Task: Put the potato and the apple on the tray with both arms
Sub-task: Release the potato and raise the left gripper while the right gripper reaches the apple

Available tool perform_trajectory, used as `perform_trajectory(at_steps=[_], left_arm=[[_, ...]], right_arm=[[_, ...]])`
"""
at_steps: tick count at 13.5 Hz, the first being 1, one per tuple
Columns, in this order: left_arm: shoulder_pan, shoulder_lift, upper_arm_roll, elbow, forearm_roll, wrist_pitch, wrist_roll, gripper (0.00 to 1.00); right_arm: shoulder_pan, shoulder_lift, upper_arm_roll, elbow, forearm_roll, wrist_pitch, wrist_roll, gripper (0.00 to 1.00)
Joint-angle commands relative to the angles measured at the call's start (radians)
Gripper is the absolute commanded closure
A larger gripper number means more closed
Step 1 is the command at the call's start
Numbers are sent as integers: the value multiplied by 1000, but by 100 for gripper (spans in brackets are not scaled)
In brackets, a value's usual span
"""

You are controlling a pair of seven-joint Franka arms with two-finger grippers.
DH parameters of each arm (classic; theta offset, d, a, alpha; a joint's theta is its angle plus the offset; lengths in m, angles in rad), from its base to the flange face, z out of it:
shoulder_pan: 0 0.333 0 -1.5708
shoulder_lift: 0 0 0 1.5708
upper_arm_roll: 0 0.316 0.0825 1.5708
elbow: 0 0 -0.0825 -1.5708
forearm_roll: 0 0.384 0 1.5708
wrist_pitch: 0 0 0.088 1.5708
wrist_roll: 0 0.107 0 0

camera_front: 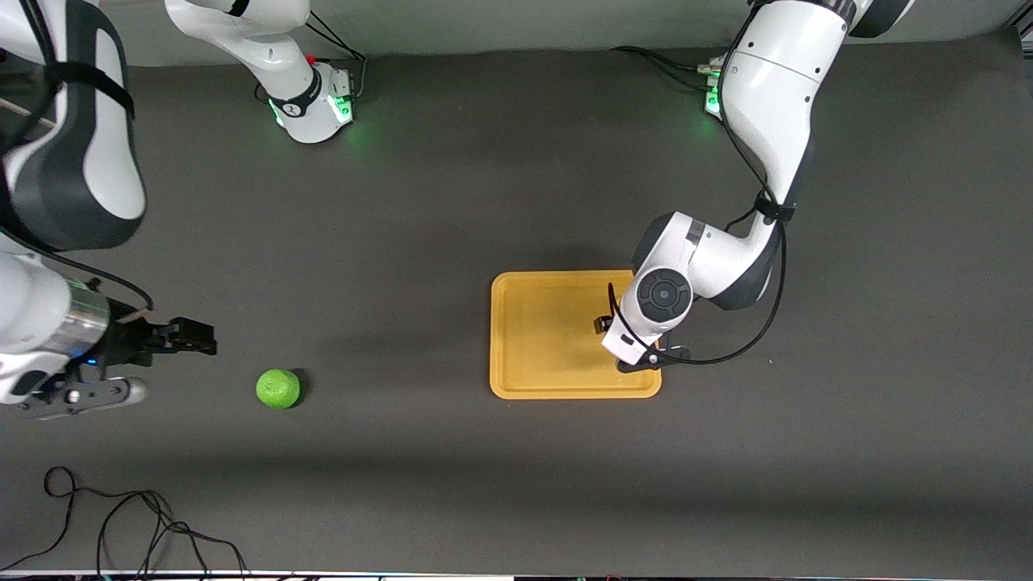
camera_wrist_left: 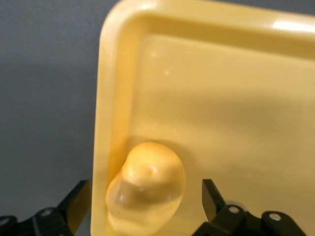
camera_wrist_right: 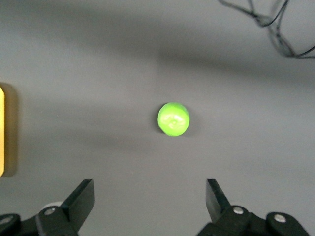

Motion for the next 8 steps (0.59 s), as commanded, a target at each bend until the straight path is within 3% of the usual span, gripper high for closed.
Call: perform_trajectory(at_steps=[1,4,8], left_arm=[[34,-94,5,11,-6,-126,63,0],[139,-237,5,1,-15,-256,250,0],[307,-340,9,-9,-14,-345,491,0]], right_arm=[[1,-30,-9,-155,4,126,11,0],[-7,-56,-16,-362,4,368,11,0],[-17,-3,-19,-511,8,651,13,0]])
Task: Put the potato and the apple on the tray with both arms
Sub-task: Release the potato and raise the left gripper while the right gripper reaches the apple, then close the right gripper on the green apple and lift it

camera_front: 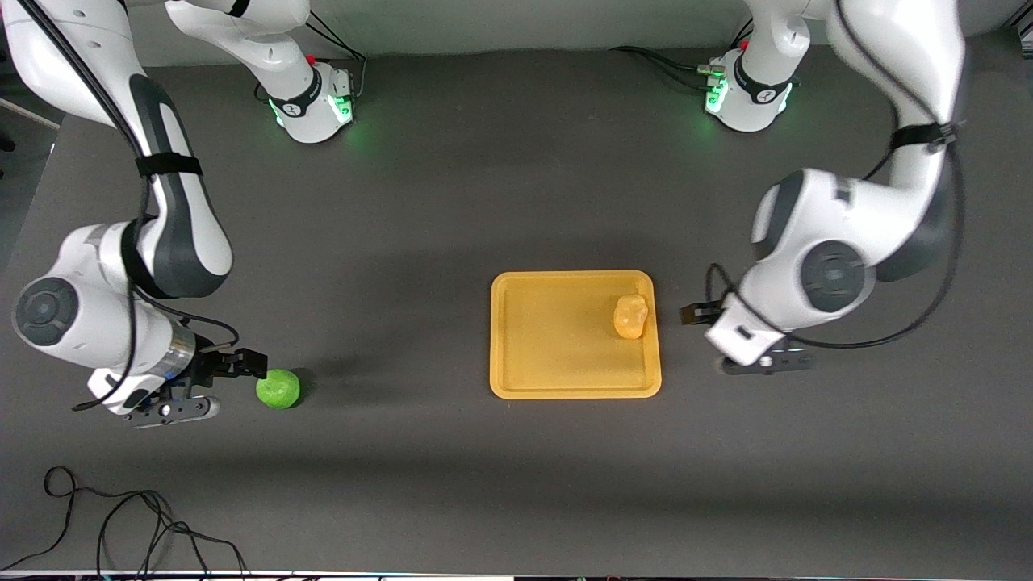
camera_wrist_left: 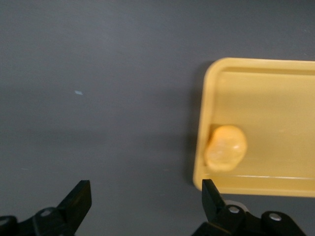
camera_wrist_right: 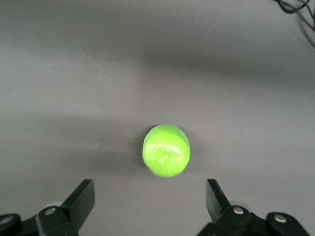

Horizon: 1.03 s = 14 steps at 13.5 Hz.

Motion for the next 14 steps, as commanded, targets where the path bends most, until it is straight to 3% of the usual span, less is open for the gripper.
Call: perform_trajectory(at_steps=[1,4,8,13,14], left_arm=[[117,-93,-5,-56,-7,-65,176,0],[217,-248,0,-145,7,-85,319,0],[255,-367,4,-141,40,-157,332,0],[249,-389,10,-139,55,-162,330,0],[234,-383,27,-139,55,-159,330,0]], right_arm=[[-3,8,-2,-119,9,169,13,0],[-31,74,-2,-158,26,299,13,0],[-30,142,-2,-153,57,346,13,0],[-23,177,1,-145,63,393,13,0],[-23,179,1,-138,64,392,13,16]])
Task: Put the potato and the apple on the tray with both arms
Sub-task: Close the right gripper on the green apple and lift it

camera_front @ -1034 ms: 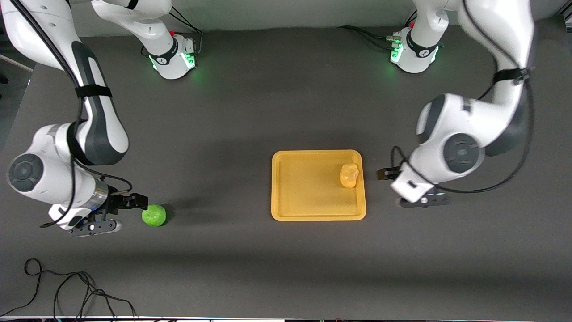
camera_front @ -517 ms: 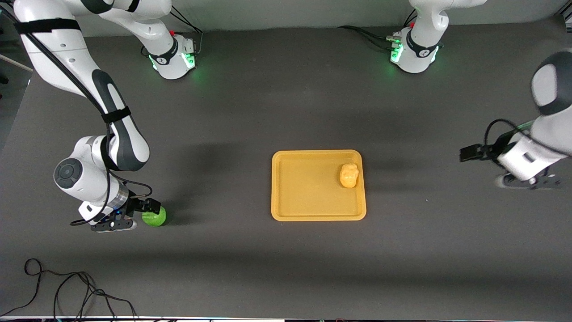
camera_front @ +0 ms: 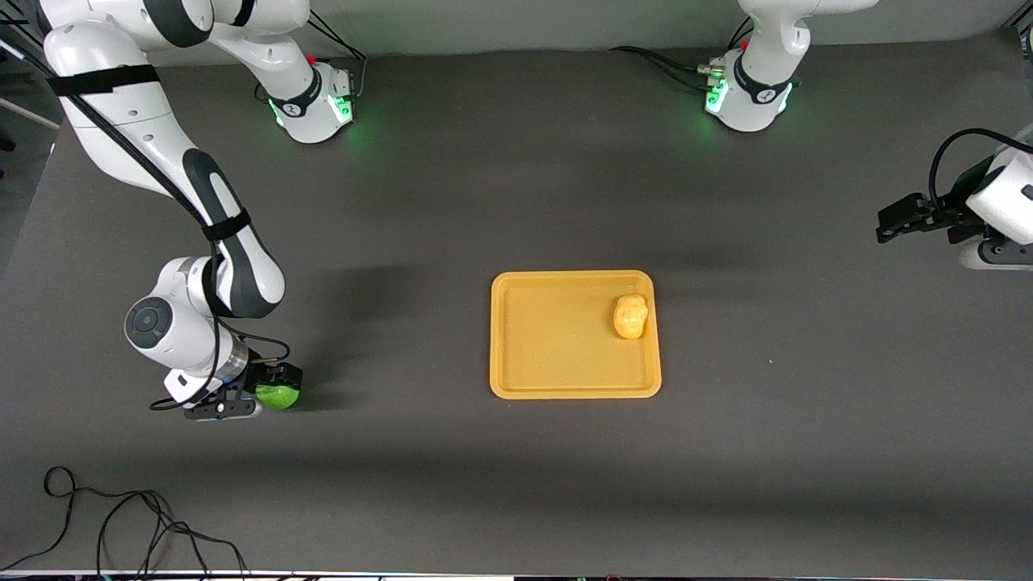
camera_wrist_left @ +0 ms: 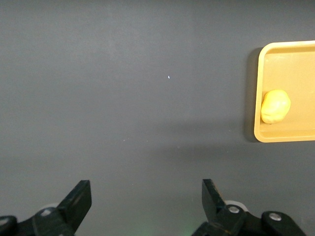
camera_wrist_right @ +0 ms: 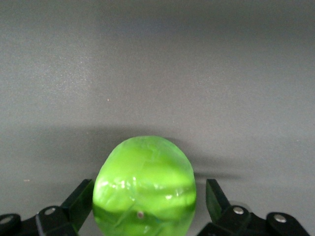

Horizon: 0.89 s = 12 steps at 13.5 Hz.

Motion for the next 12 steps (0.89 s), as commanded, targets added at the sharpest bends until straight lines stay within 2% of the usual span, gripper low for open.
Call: perform_trajectory(at_steps=[1,2,3,4,6,9,12], left_arm=[[-58,-1,45,-18,12,10,6,0],[-110,1,96,-18,14,12,3,0],[-159,1,146,-18,14,9,3,0],[-184,2,173,-19,14,10,5,0],[-182,6,175,-18,15,10,5,0],[-175,6,173,-18,15,16,8,0],[-181,4,171,-16,14,26,8,0]], right_arm=[[4,18,1,32,19,12,6,37],[4,21,0,47,19,9,-2,50],[4,21,1,58,19,6,-3,59],[5,18,3,64,19,3,-3,62],[10,-19,3,87,18,-70,-7,62],[10,-120,3,280,13,-466,-8,62],[11,-142,1,536,9,-850,-5,62]])
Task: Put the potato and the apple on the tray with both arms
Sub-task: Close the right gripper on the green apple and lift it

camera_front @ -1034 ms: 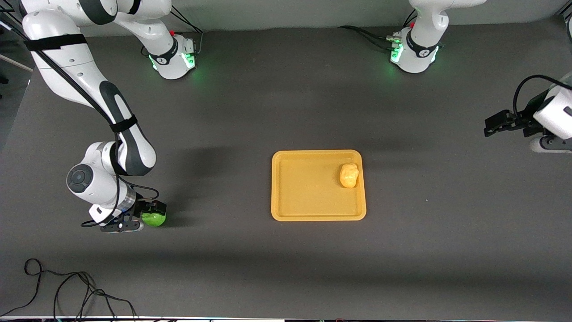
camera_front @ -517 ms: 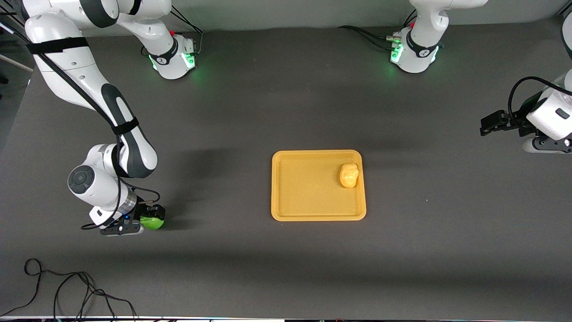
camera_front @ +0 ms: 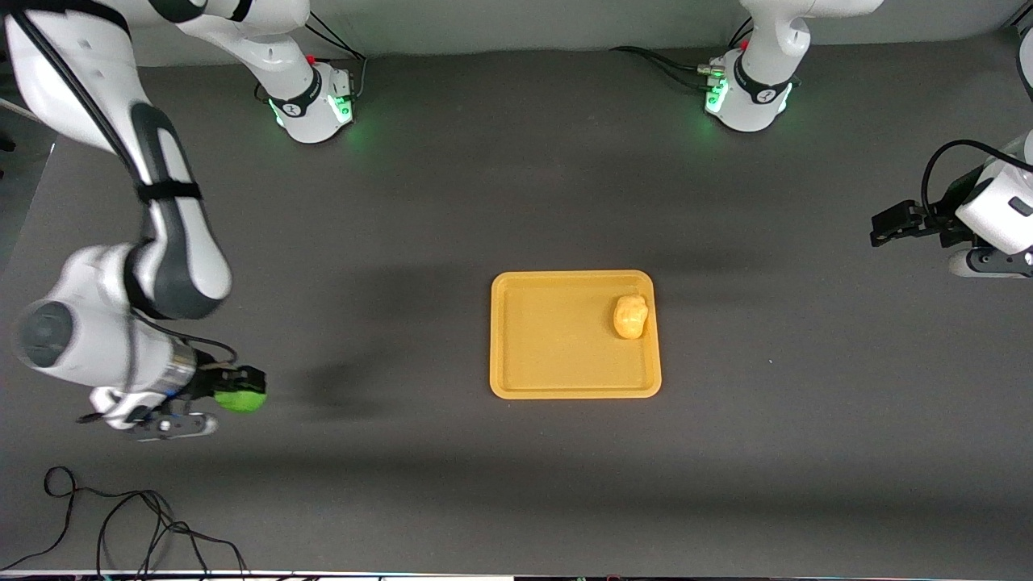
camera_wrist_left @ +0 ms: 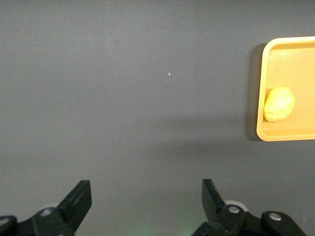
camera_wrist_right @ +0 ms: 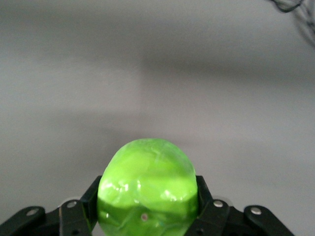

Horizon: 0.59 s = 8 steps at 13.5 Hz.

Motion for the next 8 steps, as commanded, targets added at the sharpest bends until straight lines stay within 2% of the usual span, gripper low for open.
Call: perform_trajectory(at_steps=[1,3,6,8], left_arm=[[-25,-6,14,-6,13,18,8,0],[-29,-3,11,-6,15,52,-8,0],[-28,-1,8,-6,18,49,2,0],[-29,0,8,-10,16,43,9,0]], right_arm=[[3,-5,1,192,11,-259,5,62],[32,-27,7,222,9,-307,50,62],[197,-46,4,228,3,-307,234,62],[322,6,4,293,-33,-306,410,62]])
